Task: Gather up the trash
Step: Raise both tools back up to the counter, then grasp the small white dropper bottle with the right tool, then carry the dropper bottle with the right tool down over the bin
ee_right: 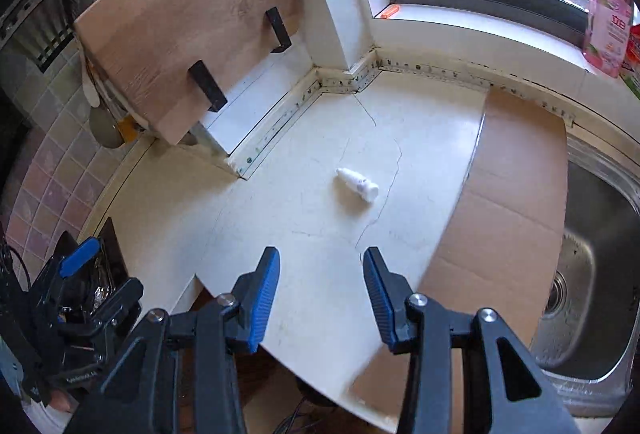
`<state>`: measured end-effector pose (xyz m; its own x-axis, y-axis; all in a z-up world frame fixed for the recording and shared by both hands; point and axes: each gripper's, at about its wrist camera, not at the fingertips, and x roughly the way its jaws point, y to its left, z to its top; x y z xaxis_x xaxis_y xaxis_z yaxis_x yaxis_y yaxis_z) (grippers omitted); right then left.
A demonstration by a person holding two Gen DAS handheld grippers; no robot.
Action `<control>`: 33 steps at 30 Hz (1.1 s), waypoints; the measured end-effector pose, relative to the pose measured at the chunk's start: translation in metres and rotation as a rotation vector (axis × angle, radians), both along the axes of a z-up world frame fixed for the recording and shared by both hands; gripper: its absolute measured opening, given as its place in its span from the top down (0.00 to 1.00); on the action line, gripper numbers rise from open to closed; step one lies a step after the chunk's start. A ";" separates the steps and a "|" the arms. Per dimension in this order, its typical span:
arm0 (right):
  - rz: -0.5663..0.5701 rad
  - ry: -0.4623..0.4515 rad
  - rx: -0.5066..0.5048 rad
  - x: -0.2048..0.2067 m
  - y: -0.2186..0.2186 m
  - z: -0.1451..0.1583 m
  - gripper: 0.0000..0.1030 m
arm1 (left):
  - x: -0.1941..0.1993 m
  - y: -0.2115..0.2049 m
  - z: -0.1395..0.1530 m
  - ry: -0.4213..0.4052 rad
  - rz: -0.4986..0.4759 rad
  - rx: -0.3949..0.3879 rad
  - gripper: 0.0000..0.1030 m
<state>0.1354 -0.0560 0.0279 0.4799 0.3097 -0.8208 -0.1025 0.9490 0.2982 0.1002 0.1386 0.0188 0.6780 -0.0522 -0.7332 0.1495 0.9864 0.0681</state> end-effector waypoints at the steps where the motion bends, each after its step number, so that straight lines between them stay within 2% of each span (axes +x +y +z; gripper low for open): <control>1: 0.003 0.005 -0.008 0.015 -0.001 -0.006 0.58 | 0.008 0.000 -0.008 0.005 0.017 0.011 0.01; 4: 0.026 0.035 -0.027 0.051 0.000 -0.033 0.58 | 0.034 0.000 -0.032 0.035 0.082 0.020 0.01; 6: 0.045 0.067 -0.043 0.076 0.002 -0.055 0.58 | 0.051 0.004 -0.049 0.071 0.120 -0.005 0.01; 11: 0.103 0.104 -0.105 0.112 0.017 -0.101 0.58 | 0.080 0.012 -0.084 0.116 0.201 -0.034 0.01; 18: 0.171 0.141 -0.176 0.148 0.039 -0.142 0.58 | 0.107 0.013 -0.113 0.164 0.227 -0.041 0.01; 20: 0.185 0.150 -0.197 0.152 0.045 -0.148 0.58 | 0.109 0.011 -0.116 0.170 0.229 -0.038 0.01; 22: 0.191 0.154 -0.211 0.153 0.049 -0.152 0.63 | 0.110 0.011 -0.118 0.175 0.227 -0.038 0.01; 24: 0.203 0.142 -0.229 0.153 0.052 -0.153 0.77 | 0.109 0.011 -0.120 0.179 0.225 -0.036 0.01; 33: 0.188 0.102 -0.209 0.126 0.052 -0.140 0.77 | 0.095 0.007 -0.111 0.186 0.214 -0.048 0.01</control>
